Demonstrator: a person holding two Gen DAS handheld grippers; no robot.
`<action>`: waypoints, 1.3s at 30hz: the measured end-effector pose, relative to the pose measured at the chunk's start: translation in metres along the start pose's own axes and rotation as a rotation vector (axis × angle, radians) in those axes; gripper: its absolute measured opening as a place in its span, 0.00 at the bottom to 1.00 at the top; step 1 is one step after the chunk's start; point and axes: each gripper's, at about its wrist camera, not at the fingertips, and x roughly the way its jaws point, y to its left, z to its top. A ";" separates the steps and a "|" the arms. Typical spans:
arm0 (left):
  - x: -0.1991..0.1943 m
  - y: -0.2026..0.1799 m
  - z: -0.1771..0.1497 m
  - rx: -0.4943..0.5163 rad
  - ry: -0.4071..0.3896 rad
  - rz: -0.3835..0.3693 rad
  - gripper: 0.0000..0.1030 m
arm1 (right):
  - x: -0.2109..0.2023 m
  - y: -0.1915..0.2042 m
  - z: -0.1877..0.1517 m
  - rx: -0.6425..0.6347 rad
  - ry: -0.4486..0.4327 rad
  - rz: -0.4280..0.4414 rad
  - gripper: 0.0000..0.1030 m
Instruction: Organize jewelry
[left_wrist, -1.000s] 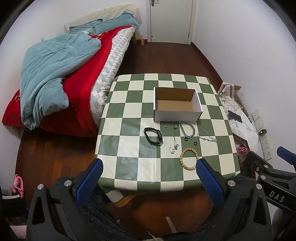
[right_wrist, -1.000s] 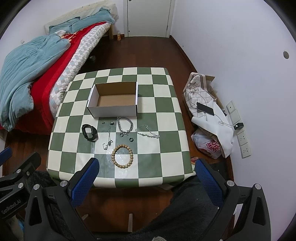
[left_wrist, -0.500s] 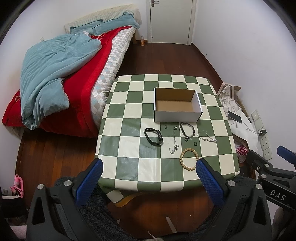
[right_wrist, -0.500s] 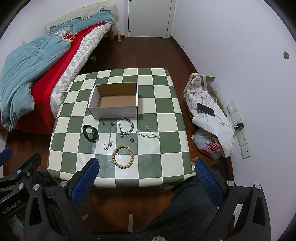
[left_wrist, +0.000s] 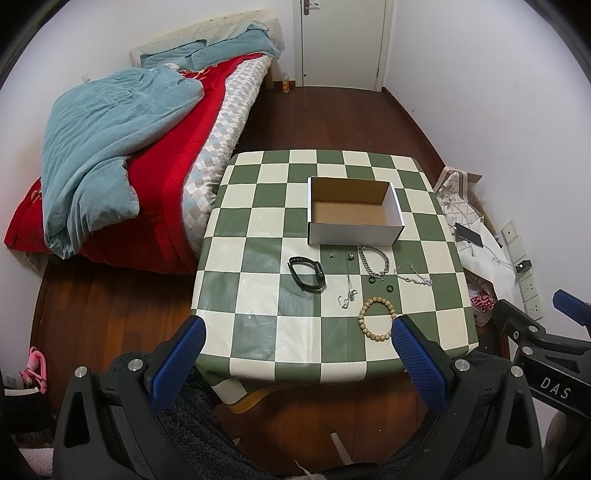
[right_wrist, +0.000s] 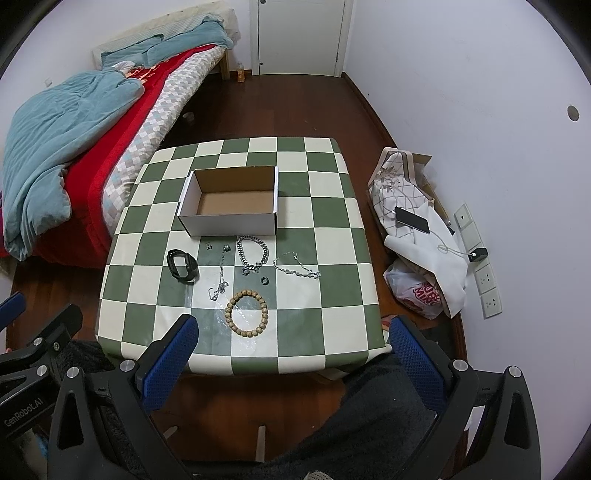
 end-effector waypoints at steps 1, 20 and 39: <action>0.000 0.000 0.000 -0.002 -0.001 0.000 0.99 | 0.000 0.000 0.000 0.000 0.000 -0.001 1.00; -0.001 0.010 0.004 -0.017 -0.013 0.007 0.99 | -0.008 -0.002 0.008 -0.002 -0.006 0.008 1.00; 0.178 -0.021 0.006 0.098 0.121 0.199 0.99 | 0.190 -0.058 0.031 0.106 0.153 0.033 0.74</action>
